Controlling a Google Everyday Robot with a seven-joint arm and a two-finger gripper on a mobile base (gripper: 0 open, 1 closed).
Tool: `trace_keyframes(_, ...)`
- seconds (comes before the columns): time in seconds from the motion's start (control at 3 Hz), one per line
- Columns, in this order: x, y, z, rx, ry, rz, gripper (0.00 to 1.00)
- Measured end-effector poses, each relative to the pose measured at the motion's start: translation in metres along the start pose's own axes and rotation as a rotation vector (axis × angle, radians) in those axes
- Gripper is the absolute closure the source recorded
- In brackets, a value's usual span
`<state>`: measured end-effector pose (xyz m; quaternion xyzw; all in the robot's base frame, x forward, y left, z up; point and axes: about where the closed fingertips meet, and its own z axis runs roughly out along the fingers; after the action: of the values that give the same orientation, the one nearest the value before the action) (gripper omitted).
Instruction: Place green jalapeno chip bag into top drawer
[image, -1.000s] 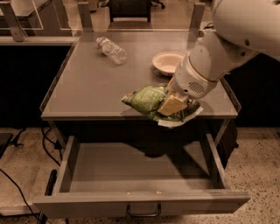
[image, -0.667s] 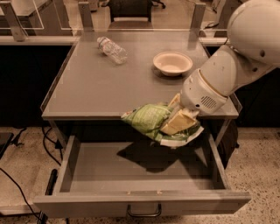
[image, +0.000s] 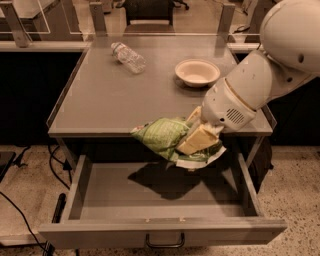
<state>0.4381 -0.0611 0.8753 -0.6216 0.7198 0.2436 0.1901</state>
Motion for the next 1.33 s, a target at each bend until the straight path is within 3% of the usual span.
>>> trace_keyframes(0.67, 0.038, 0.022, 0.05, -0.115, -0.059, 0.084, 1.0)
trace_keyframes(1.0, 0.056, 0.028, 0.081, -0.135, -0.077, 0.08, 1.0)
trace_keyframes(1.33, 0.065, 0.025, 0.109, -0.082, -0.059, -0.007, 1.0)
